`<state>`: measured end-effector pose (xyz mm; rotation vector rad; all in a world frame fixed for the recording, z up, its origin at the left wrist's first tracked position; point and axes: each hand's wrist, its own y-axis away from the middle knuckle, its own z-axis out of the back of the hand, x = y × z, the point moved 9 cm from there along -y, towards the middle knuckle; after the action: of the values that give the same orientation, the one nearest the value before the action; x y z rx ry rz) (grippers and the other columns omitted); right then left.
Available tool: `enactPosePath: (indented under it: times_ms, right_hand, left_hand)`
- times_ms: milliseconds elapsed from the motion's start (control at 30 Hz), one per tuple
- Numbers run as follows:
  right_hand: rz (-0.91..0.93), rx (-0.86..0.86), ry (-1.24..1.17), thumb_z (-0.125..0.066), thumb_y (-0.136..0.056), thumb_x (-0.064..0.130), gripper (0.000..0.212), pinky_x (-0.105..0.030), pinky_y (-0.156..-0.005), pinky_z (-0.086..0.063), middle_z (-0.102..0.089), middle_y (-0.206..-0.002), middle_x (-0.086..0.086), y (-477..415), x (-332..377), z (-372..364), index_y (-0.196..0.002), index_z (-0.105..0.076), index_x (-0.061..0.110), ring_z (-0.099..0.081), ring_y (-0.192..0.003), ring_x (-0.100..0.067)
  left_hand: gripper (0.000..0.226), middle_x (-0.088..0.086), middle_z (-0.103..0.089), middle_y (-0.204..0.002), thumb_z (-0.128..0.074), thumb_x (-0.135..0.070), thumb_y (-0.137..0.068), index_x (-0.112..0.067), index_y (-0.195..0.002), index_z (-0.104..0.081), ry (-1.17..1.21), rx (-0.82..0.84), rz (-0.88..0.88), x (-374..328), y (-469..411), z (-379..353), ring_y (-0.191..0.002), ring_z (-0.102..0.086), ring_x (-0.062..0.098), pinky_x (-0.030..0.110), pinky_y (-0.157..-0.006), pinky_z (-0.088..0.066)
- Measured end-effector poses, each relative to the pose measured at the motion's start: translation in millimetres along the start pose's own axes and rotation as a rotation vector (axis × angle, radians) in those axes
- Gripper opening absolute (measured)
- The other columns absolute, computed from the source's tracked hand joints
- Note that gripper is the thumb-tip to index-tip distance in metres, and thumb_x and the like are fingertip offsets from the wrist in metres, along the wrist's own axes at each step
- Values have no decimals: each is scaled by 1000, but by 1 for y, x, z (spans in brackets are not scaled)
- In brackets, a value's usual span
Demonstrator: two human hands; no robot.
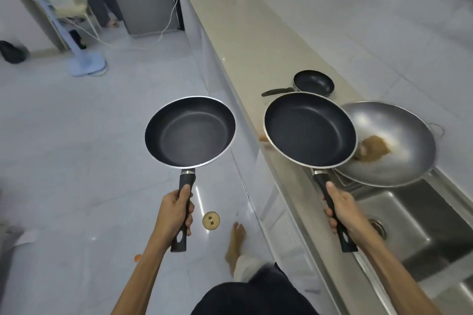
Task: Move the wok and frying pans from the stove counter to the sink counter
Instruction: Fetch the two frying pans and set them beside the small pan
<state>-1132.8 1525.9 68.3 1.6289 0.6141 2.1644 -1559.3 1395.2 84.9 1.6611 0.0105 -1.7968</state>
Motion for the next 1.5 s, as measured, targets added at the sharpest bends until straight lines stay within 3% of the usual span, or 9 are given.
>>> enactPosePath:
  times_ms: [467, 767, 1067, 1500]
  right_hand:
    - [-9, -51, 38, -42, -106, 54, 61, -23, -33, -36, -46, -39, 0, -181, 166, -107, -66, -52, 9, -40, -28, -16]
    - [-29, -128, -33, -41, -106, 51, 50, -24, -33, -37, -51, -46, 2, -285, 246, -189, -86, -56, 8, -42, -32, -14]
    - [-89, -278, -179, -42, -105, 54, 52, -26, -36, -39, -51, -46, 2, -361, 314, -285, -91, -59, 7, -42, -33, -16]
    - [-140, -497, -267, -37, -108, 50, 53, -28, -34, -41, -51, -46, 2, -436, 350, -317, -91, -59, 5, -44, -34, -14]
  left_hand:
    - [38, -3, -54, -50, -50, -37, -104, -1, -95, -61, -43, 46, 9, -127, -264, 15, -33, -45, 13, 27, -34, -44]
    - [36, -3, -54, -49, -49, -36, -105, -3, -96, -61, -123, 160, -42, -200, -448, 28, -33, -46, 12, 26, -34, -45]
    - [36, -3, -54, -50, -49, -36, -105, -2, -97, -60, -240, 349, -80, -289, -620, 51, -32, -45, 14, 27, -33, -45]
    - [40, 1, -52, -52, -48, -36, -105, 1, -96, -60, -345, 604, -148, -365, -806, -60, -34, -44, 15, 29, -34, -46]
